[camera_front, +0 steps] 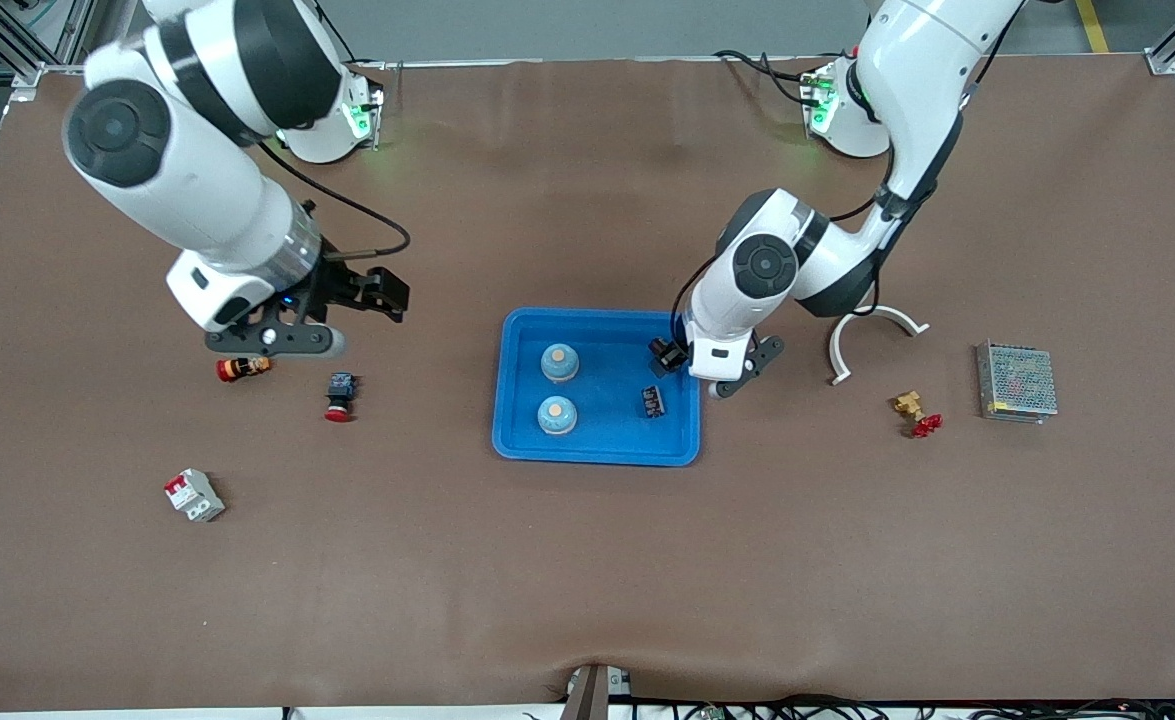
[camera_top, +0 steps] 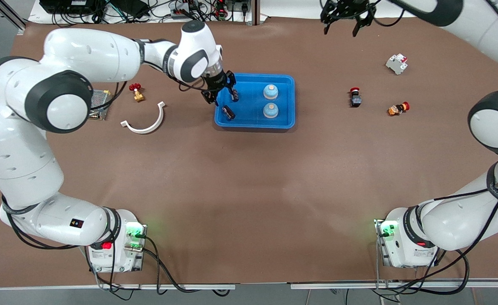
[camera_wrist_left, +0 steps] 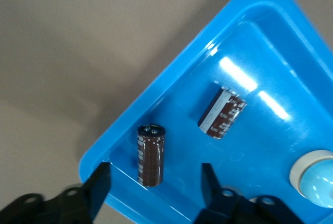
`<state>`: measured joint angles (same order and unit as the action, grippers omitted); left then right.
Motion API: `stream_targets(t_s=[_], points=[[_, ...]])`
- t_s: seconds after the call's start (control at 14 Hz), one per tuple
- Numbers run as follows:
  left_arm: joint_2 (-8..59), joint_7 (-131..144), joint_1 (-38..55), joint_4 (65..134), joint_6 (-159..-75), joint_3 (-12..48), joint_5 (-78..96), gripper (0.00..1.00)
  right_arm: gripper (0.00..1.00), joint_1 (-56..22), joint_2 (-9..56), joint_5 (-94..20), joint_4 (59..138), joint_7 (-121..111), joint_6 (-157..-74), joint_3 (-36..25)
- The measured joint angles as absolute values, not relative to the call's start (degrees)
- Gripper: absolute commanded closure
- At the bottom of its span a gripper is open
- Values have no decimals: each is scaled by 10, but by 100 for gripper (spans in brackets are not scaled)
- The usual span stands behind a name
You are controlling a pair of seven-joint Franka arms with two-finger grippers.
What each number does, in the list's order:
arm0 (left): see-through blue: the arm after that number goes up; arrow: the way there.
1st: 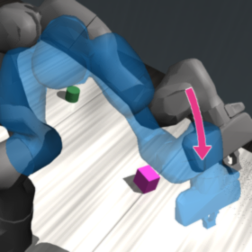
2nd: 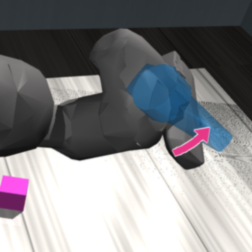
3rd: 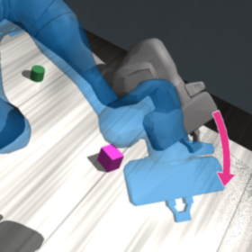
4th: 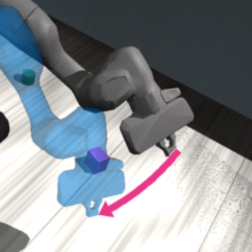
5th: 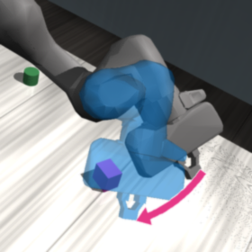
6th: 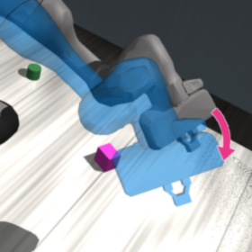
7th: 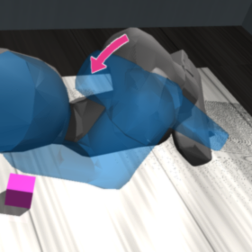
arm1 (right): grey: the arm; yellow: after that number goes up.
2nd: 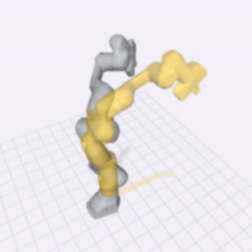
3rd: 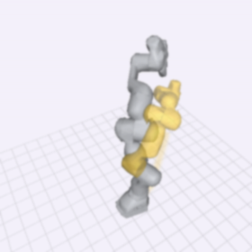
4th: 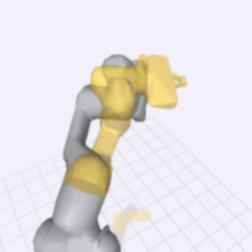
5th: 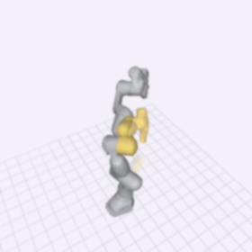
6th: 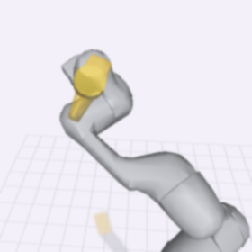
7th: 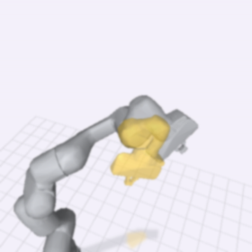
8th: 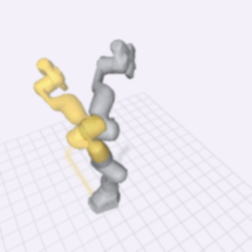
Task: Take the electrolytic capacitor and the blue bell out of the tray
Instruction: 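Grasp a brown capacitor with the left gripper while the right gripper reaches a bell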
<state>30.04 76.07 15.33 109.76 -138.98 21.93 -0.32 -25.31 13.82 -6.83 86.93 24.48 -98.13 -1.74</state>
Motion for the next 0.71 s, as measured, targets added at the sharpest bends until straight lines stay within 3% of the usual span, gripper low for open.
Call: stream_targets(t_s=[0.71], points=[[348, 780, 163, 1089, -1398, 219, -3, 48, 0, -320, 218, -68, 892, 271, -1056, -18]])
